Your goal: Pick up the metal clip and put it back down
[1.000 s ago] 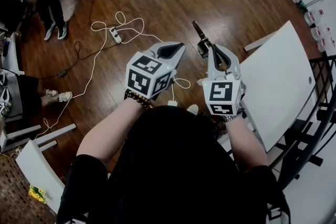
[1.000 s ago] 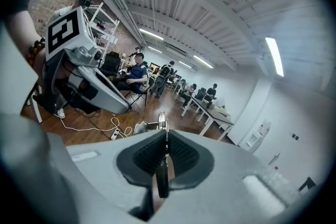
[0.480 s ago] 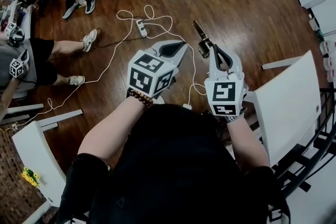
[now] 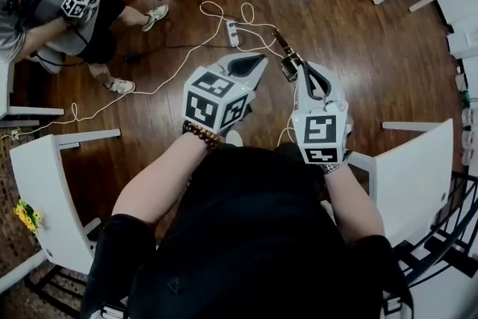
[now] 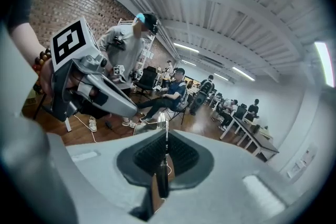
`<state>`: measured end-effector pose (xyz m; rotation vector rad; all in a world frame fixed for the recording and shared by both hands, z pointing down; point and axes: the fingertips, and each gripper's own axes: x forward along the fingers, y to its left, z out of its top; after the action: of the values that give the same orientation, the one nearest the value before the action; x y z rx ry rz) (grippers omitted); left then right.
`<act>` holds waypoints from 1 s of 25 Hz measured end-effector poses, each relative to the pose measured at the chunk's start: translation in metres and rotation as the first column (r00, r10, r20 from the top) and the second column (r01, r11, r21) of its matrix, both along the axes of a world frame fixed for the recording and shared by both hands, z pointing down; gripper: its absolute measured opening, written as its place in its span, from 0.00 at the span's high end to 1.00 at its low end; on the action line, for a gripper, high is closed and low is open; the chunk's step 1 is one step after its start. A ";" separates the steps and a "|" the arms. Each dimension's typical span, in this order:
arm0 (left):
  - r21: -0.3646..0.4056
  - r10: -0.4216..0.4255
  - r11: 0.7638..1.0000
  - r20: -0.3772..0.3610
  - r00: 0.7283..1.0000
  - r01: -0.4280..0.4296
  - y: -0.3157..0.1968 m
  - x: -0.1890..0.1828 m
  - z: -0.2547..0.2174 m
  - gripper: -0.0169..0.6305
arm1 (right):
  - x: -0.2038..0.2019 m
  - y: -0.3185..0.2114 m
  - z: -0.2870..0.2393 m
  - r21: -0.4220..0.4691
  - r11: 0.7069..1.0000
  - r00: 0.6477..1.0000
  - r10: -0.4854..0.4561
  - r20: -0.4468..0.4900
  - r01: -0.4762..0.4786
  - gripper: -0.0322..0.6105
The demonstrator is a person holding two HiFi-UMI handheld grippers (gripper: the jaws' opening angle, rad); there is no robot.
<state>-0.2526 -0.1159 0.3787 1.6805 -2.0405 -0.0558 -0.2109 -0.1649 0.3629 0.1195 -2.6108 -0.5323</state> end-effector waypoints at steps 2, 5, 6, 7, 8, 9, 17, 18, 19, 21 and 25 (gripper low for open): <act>-0.005 -0.047 0.999 -0.005 0.999 0.047 0.015 -0.011 0.001 0.95 | -0.014 0.014 0.000 -0.005 0.999 0.999 -0.049 -0.001 0.049 0.95; -0.014 -0.132 0.991 -0.010 0.991 0.132 0.034 -0.028 0.004 0.95 | -0.036 0.029 0.000 -0.011 0.991 0.991 -0.135 -0.001 0.135 0.95; -0.017 -0.158 0.987 -0.012 0.987 0.157 0.040 -0.034 0.005 0.95 | -0.044 0.036 0.001 -0.015 0.987 0.987 -0.162 -0.001 0.162 0.95; -0.020 -0.184 0.983 -0.014 0.983 0.183 0.047 -0.040 0.007 0.95 | -0.051 0.043 0.002 -0.019 0.982 0.982 -0.190 -0.003 0.190 0.95; -0.024 -0.211 0.977 -0.016 0.977 0.210 0.053 -0.045 0.009 0.95 | -0.057 0.050 0.004 -0.023 0.975 0.976 -0.219 -0.005 0.219 0.95; -0.027 -0.238 0.971 -0.018 0.971 0.238 0.060 -0.051 0.011 0.95 | -0.064 0.056 0.006 -0.026 0.968 0.968 -0.250 -0.008 0.249 0.95; -0.057 -0.479 0.877 -0.017 0.877 0.478 0.111 -0.100 0.015 0.95 | -0.126 0.100 0.011 -0.057 0.867 0.868 -0.496 -0.012 0.495 0.95; -0.061 -0.514 0.856 -0.015 0.857 0.513 0.119 -0.107 0.015 0.95 | -0.135 0.107 0.011 -0.062 0.846 0.847 -0.532 -0.010 0.530 0.95; -0.064 -0.549 0.835 -0.013 0.836 0.547 0.125 -0.113 0.014 0.95 | -0.144 0.114 0.011 -0.067 0.823 0.824 -0.566 -0.008 0.565 0.95; -0.069 -0.609 0.792 -0.008 0.793 0.607 0.135 -0.125 0.013 0.95 | -0.158 0.125 0.011 -0.074 0.776 0.778 -0.628 -0.002 0.626 0.95; -0.084 -0.706 0.706 -0.004 0.708 0.703 0.148 -0.136 0.015 0.95 | -0.179 0.140 0.011 -0.083 0.682 0.684 -0.729 0.005 0.727 0.95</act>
<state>-0.3890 0.0319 0.3932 0.7424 -2.5019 -0.2593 -0.3903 -0.0254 0.3734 -1.0025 -2.5626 -0.6731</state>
